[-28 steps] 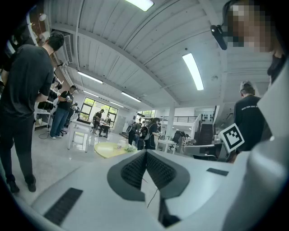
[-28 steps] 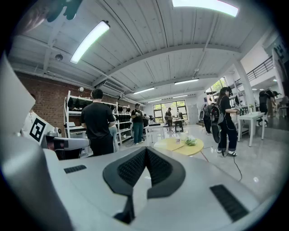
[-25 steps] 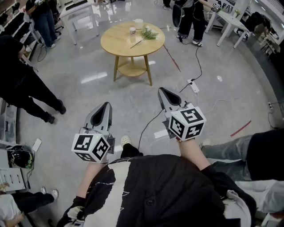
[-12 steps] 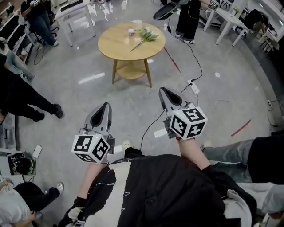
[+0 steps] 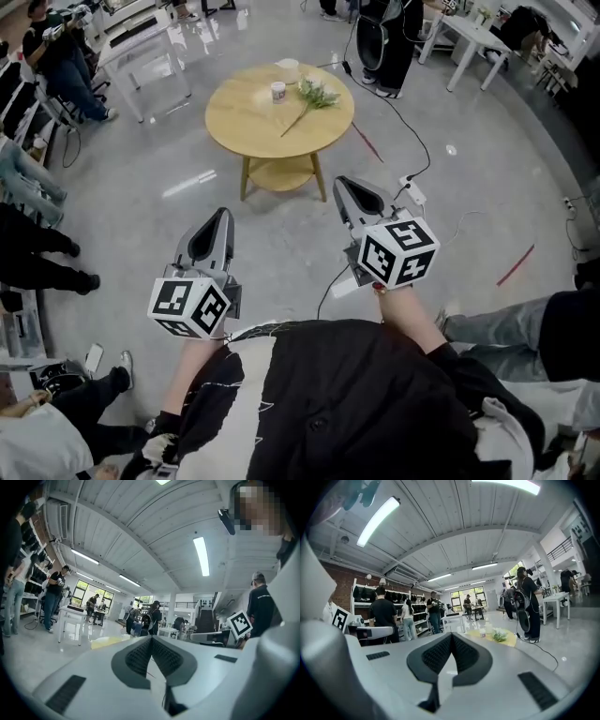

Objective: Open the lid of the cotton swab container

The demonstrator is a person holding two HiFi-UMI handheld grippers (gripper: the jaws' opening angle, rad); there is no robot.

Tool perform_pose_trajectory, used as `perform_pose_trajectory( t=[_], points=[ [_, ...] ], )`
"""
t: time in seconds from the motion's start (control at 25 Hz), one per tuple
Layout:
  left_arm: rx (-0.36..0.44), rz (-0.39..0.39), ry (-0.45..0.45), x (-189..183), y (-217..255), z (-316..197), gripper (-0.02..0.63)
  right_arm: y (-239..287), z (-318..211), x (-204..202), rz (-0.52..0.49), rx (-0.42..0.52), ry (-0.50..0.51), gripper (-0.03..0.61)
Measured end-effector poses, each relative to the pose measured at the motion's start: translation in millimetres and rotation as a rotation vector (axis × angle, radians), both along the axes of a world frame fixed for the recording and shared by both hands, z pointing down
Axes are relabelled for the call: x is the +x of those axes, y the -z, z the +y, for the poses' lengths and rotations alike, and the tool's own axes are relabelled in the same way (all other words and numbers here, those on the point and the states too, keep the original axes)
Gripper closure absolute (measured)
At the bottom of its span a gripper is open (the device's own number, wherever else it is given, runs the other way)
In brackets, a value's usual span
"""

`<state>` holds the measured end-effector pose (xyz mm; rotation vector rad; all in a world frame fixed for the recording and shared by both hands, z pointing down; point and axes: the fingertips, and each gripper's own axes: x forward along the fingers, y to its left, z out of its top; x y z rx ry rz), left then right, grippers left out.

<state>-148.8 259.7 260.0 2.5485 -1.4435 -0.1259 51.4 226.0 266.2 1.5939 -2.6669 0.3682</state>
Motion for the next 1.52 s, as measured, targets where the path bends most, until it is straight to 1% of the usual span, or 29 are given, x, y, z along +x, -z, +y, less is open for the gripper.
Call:
perform_pose_trajectory(
  t=[0.24,0.4,0.52,0.64,0.84,0.92,1.08,1.16,1.24,1.4,1.52],
  points=[
    [0.004,0.011,-0.017,-30,-3,-40,0.604,-5,-34,-33,0.005,0.000,-0.006,0.573],
    [-0.016,0.014,-0.026,-43,-12,-49,0.604,-14,-45,-48,0.006,-0.022,-0.005,0.573],
    [-0.036,0.030,-0.026,-52,-21,-51,0.604,-21,-50,-60,0.010,-0.042,0.011,0.572],
    [-0.063,0.055,-0.015,-61,-32,-48,0.604,-30,-50,-71,0.021,-0.069,0.032,0.572],
    [-0.103,0.047,0.035,-78,-52,-51,0.604,-45,-57,-87,0.038,-0.102,0.061,0.572],
    [-0.118,0.058,0.036,-80,-60,-52,0.604,-54,-59,-89,0.046,-0.121,0.067,0.572],
    [-0.137,0.033,0.041,-79,-69,-62,0.604,-63,-71,-85,0.036,-0.141,0.060,0.572],
    [-0.145,0.038,0.048,-80,-71,-72,0.604,-64,-81,-83,0.032,-0.147,0.059,0.572],
    [-0.157,0.044,0.050,-79,-73,-83,0.604,-67,-92,-81,0.030,-0.155,0.060,0.572],
    [-0.171,0.029,0.042,-69,-78,-110,0.603,-76,-121,-72,0.023,-0.175,0.060,0.572],
    [-0.168,0.024,0.062,-65,-80,-140,0.604,-81,-152,-63,0.018,-0.180,0.063,0.572]
  ],
)
